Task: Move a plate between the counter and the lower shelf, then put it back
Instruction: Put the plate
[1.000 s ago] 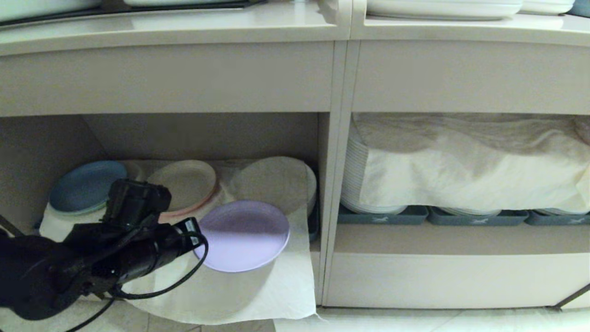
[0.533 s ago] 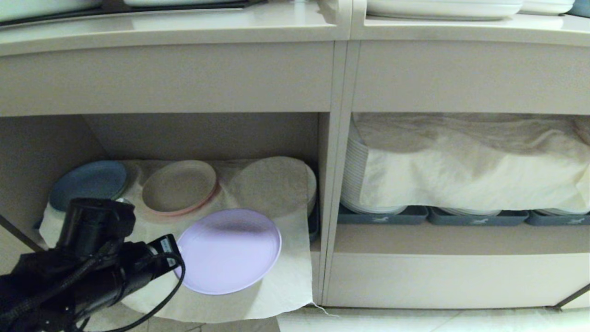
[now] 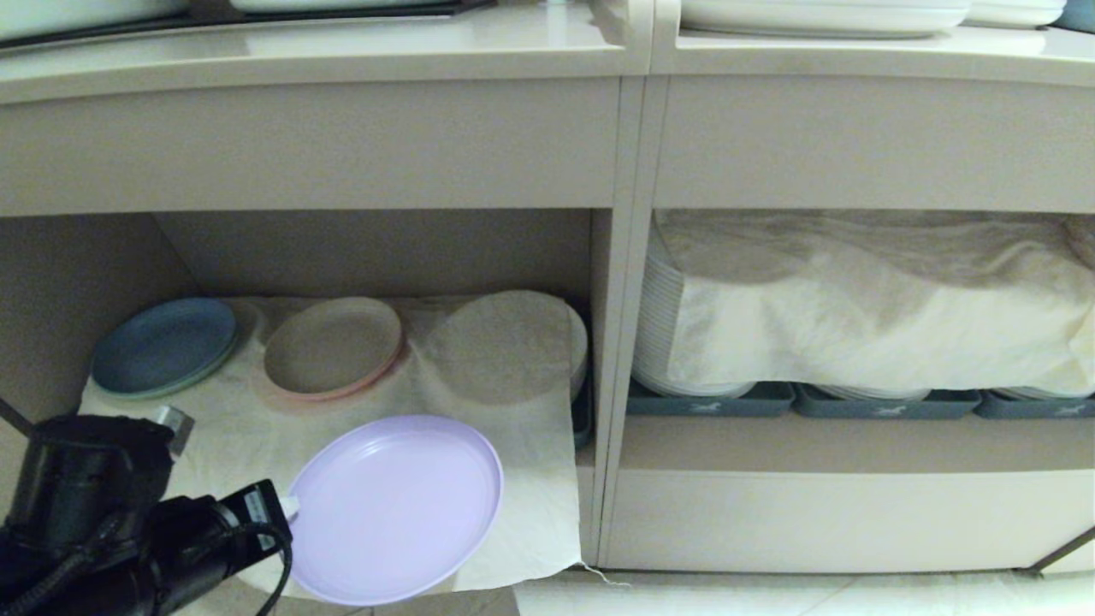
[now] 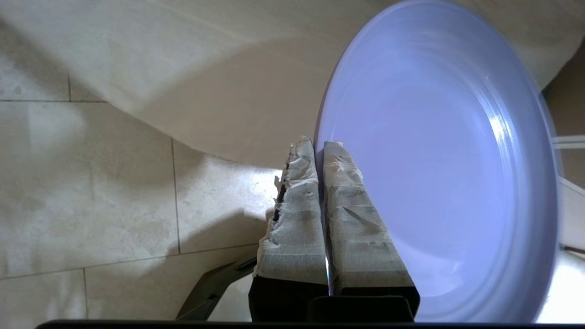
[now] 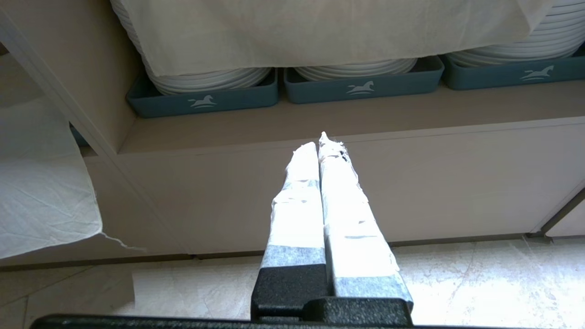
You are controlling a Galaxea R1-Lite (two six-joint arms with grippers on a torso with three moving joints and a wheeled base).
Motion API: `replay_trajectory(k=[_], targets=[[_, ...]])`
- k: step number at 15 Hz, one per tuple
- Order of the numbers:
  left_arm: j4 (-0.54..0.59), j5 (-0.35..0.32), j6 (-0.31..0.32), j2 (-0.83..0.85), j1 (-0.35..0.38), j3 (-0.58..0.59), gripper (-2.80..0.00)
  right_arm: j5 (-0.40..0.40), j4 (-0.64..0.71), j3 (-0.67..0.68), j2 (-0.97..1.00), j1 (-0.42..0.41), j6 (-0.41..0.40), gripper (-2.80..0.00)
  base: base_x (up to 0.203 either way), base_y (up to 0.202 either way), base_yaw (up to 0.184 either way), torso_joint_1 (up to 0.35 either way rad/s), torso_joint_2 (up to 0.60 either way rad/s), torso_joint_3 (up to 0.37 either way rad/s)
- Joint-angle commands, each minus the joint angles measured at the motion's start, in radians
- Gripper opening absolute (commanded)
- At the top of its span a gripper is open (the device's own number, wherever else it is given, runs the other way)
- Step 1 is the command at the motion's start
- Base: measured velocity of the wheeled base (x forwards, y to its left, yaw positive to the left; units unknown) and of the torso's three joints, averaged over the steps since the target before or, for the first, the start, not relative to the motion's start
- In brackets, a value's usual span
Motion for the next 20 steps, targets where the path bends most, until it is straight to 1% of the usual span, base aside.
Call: replay_trajectory(k=[1, 4, 5, 7, 11, 13, 15, 18, 20], targets=[[0.002, 0.002, -0.004, -0.052, 0.001, 0.02, -2.8, -0.001, 0.0, 0.0, 0.0, 0.001, 0.001, -2.8, 0.0, 0.0, 0.0, 0.0, 0.0, 0.0], [0.003, 0.002, -0.001, -0.113, 0.002, 0.081, -2.8, -0.001, 0.0, 0.0, 0.0, 0.0, 0.001, -2.8, 0.0, 0.0, 0.0, 0.0, 0.0, 0.0], [0.003, 0.001, 0.0, -0.129, 0.013, 0.097, -2.8, -0.001, 0.0, 0.0, 0.0, 0.001, 0.001, -2.8, 0.0, 0.0, 0.0, 0.0, 0.0, 0.0], [0.007, -0.007, 0.003, -0.158, 0.056, 0.111, -2.8, -0.001, 0.0, 0.0, 0.0, 0.0, 0.001, -2.8, 0.0, 0.0, 0.0, 0.0, 0.0, 0.0], [0.062, -0.02, 0.005, -0.232, 0.069, 0.117, -2.8, -0.001, 0.0, 0.0, 0.0, 0.001, 0.001, -2.8, 0.0, 0.0, 0.0, 0.0, 0.0, 0.0], [0.097, -0.038, 0.015, -0.279, 0.085, 0.117, -2.8, -0.001, 0.0, 0.0, 0.0, 0.001, 0.001, -2.8, 0.0, 0.0, 0.0, 0.0, 0.0, 0.0], [0.129, -0.059, 0.08, -0.331, 0.125, 0.125, -2.8, -0.001, 0.0, 0.0, 0.0, 0.001, 0.001, -2.8, 0.0, 0.0, 0.0, 0.0, 0.0, 0.0], [0.14, -0.103, 0.195, -0.431, 0.168, 0.165, -2.8, -0.001, 0.0, 0.0, 0.0, 0.0, 0.001, -2.8, 0.0, 0.0, 0.0, 0.0, 0.0, 0.0], [0.137, -0.144, 0.227, -0.45, 0.17, 0.163, -2.8, -0.001, 0.0, 0.0, 0.0, 0.0, 0.001, -2.8, 0.0, 0.0, 0.0, 0.0, 0.0, 0.0]])
